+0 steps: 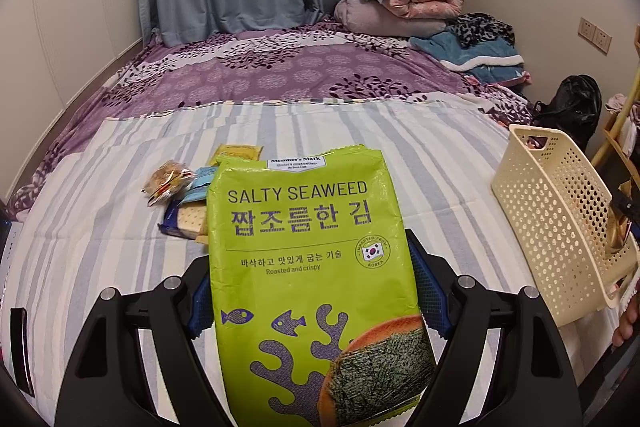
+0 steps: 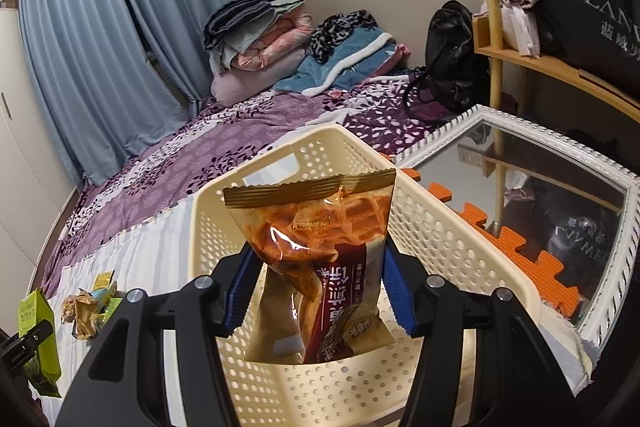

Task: Organize snacks
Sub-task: 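Carry the wafer bag to the cream basket and release it with the right gripper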

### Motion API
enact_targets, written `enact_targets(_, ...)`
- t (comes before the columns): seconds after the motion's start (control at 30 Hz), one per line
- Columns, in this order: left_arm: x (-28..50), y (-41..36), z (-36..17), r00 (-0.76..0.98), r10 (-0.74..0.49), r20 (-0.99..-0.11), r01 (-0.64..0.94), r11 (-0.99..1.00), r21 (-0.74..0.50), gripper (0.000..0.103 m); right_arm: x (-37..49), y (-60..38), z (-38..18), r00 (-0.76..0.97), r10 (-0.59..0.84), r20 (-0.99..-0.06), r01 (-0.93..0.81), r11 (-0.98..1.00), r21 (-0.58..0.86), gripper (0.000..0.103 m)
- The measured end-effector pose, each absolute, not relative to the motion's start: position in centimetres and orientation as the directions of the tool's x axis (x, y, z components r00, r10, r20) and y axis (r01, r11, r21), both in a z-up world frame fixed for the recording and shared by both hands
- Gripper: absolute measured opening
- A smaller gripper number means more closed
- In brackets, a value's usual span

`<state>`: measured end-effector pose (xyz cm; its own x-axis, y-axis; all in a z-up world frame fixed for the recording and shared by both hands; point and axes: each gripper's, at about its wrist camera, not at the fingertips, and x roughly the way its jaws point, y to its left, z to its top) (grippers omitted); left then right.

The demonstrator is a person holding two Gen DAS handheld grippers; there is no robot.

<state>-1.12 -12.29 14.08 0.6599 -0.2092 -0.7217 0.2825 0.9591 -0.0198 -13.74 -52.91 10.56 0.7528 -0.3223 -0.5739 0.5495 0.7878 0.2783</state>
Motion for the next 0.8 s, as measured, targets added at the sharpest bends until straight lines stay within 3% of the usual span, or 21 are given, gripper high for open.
enact_targets(0.1, -1.2, -13.4, 14.3, 0.657, -0.222, -0.721, 0.306, 0.952, -0.015, 0.081, -13.9, -53.1, 10.3, 0.741, -0.334, -0.582, 0.562, 0.782, 0.267, 0.058)
enact_targets(0.2, -1.2, -14.5, 14.5, 0.652, -0.236, -0.720, 0.328, 0.944, -0.012, 0.081, -14.1, -53.5, 10.0, 0.737, -0.333, -0.588, 0.568, 0.777, 0.271, 0.072)
enact_targets(0.8, -1.1, -22.0, 17.3, 0.623, -0.359, -0.695, 0.483, 0.876, -0.019, 0.081, -14.9, -54.4, 10.0, 0.731, -0.367, -0.575, 0.588, 0.766, 0.258, 0.073)
